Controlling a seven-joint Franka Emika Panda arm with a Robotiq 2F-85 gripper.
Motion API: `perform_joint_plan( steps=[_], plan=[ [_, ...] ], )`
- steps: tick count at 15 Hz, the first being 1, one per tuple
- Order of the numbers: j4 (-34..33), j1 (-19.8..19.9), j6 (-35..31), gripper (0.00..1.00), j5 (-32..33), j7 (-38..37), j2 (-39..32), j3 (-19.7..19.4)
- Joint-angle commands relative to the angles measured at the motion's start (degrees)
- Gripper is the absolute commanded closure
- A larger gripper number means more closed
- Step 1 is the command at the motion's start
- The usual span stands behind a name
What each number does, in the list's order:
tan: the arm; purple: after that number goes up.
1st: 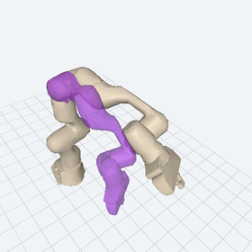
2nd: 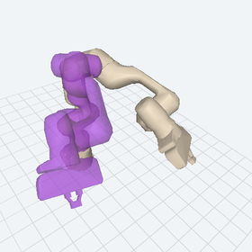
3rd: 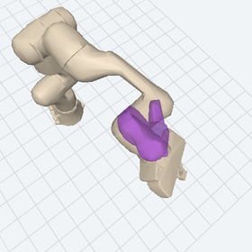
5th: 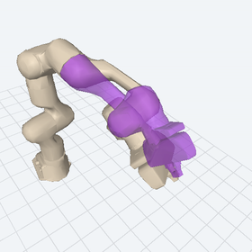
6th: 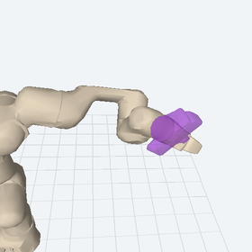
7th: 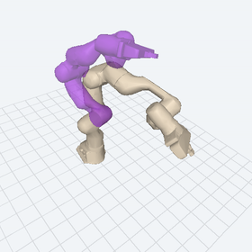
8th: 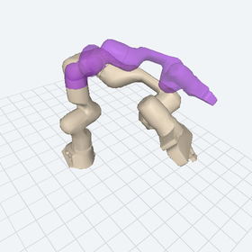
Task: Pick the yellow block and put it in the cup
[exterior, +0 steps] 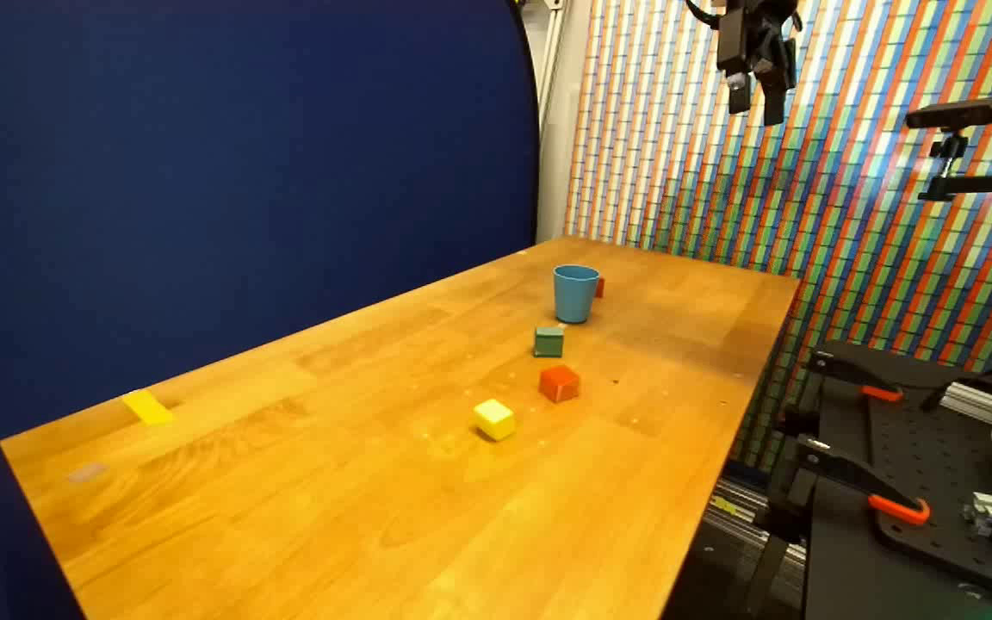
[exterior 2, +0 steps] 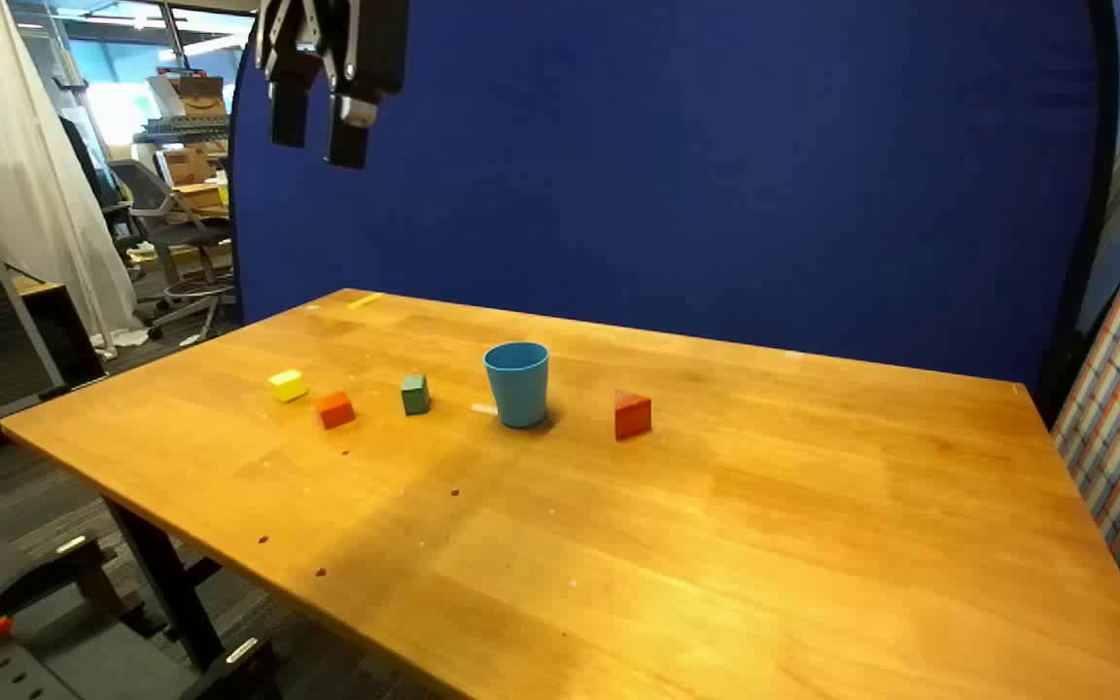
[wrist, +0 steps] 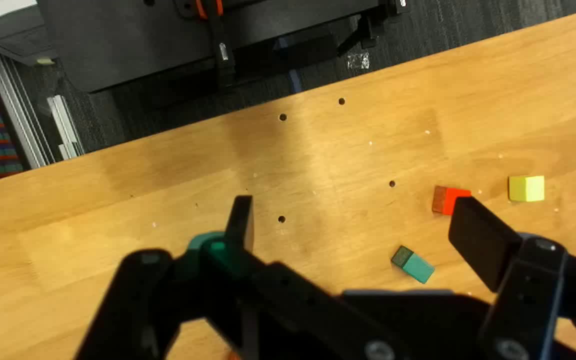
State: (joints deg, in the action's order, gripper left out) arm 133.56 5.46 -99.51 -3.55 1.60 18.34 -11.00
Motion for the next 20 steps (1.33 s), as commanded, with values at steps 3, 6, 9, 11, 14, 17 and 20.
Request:
perform_joint_plan(
  steps=[3, 6, 9, 11, 14, 17, 20],
  plan=[
    [-0.6, 1.0, 0.1, 0.0, -0.2, 0.3, -0.1, 0.9],
    [-0.6, 0.6, -1.1, 0.0, -0.7, -0.3, -1.4, 1.3],
    [0.4, -2.2, -8.5, 0.0, -1.2, -0.8, -8.9, 4.8],
    [0.4, -4.2, -12.0, 0.0, -1.8, 0.6, -14.2, 7.2],
    [-1.4, -7.6, -18.0, 0.0, -1.7, 0.6, -23.8, 11.6],
    [-5.1, -10.6, -22.7, 0.0, -1.2, 0.4, -33.5, 15.5],
    [-9.5, -12.8, -24.0, 0.0, -0.5, 0.8, -40.7, 18.2]
  ],
)
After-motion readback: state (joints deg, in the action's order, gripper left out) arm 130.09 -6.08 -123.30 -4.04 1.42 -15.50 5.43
